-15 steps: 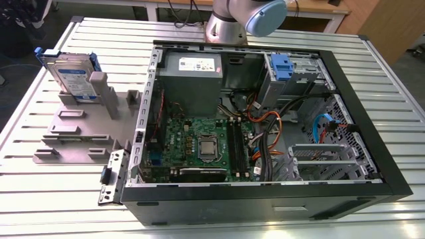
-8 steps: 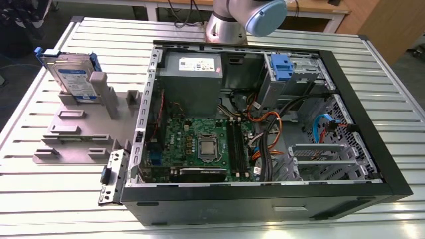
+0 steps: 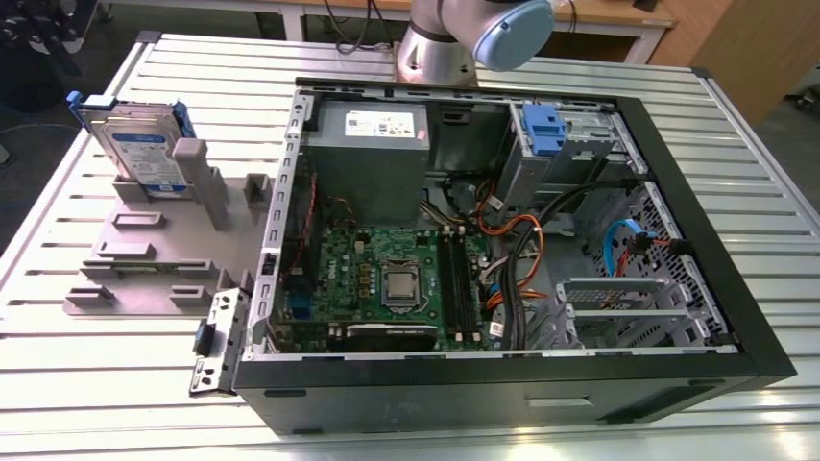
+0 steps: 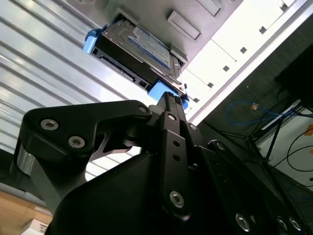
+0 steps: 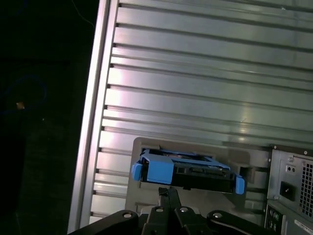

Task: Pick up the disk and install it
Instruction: 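Pick up the disk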

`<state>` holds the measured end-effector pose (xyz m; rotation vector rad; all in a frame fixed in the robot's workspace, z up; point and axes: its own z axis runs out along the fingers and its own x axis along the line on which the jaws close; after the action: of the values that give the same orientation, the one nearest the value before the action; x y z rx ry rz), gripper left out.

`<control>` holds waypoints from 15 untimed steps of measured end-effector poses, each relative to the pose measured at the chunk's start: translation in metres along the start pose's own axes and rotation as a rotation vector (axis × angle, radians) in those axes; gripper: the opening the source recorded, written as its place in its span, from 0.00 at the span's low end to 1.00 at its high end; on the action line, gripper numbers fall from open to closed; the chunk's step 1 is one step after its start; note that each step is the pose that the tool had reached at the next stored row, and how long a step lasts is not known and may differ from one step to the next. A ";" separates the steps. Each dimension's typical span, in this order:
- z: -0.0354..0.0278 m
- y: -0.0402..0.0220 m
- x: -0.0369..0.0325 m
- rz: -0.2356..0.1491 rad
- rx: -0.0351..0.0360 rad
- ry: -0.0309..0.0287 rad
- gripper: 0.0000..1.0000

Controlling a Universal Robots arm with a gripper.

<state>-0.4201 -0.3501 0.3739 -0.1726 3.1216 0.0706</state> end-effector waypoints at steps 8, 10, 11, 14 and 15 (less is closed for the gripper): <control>0.0000 0.0000 0.0000 -0.050 -0.0008 0.0022 0.11; 0.0000 0.0000 0.0000 -0.066 -0.0011 0.0029 0.11; 0.0000 0.0000 0.0000 -0.075 -0.0013 0.0033 0.11; 0.0000 0.0000 0.0000 -0.104 -0.0017 0.0047 0.11; 0.0000 0.0000 0.0000 -0.114 -0.0019 0.0050 0.11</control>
<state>-0.4201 -0.3501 0.3739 -0.3509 3.1091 0.0718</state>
